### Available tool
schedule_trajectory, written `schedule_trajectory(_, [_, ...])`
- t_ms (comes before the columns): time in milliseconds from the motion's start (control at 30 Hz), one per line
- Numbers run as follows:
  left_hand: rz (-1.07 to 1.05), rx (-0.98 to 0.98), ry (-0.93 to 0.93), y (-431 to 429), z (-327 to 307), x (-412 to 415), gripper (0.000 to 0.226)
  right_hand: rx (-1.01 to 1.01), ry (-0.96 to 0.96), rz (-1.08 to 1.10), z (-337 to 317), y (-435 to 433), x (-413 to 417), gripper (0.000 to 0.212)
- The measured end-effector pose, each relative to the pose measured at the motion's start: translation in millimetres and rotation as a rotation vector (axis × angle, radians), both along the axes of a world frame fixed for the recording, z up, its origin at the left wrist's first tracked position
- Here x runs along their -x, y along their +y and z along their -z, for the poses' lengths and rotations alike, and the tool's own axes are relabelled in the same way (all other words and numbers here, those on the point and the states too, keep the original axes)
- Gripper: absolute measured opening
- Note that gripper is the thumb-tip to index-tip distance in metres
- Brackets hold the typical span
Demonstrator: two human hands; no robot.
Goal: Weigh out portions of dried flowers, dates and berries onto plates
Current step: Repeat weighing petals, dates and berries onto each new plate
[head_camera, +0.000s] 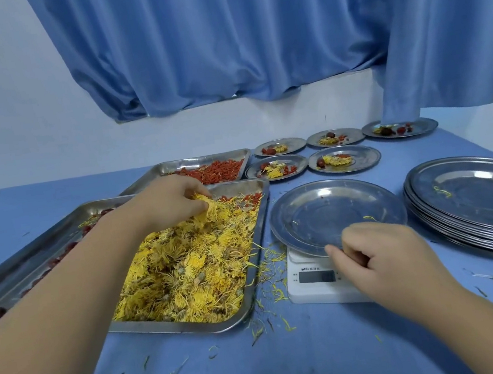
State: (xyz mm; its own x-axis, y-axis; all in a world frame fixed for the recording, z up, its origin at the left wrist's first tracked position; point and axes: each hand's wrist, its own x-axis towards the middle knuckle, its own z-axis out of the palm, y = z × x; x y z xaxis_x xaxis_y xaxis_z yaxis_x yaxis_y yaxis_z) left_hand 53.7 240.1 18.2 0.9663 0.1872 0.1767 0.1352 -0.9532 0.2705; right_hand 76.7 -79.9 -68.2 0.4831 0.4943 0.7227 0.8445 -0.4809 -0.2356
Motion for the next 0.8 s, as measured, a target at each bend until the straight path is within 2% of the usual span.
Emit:
schedule_trajectory(167, [0.046, 0.244, -0.043, -2, -4, 3, 0.006, -0.007, 0.03, -0.002, 0, -1, 0, 0.06])
schedule_trajectory(333, [0.084, 0.457, -0.079, -8, -5, 0, 0.01, -0.03, 0.048, -0.013, -3, -2, -2, 0.06])
schedule_trajectory(500, [0.09, 0.52, -0.053, -14, -3, -3, 0.013, -0.056, 0.06, -0.03, -3, -2, -3, 0.061])
schedule_trajectory(667, [0.113, 0.664, -0.048, -25, 2, -8, 0.022, -0.049, 0.064, -0.033, -3, -1, -3, 0.061])
schedule_trajectory(800, [0.159, 0.722, -0.04, -47, 6, -17, 0.02, -0.114, 0.07, -0.001, -6, -6, -7, 0.058])
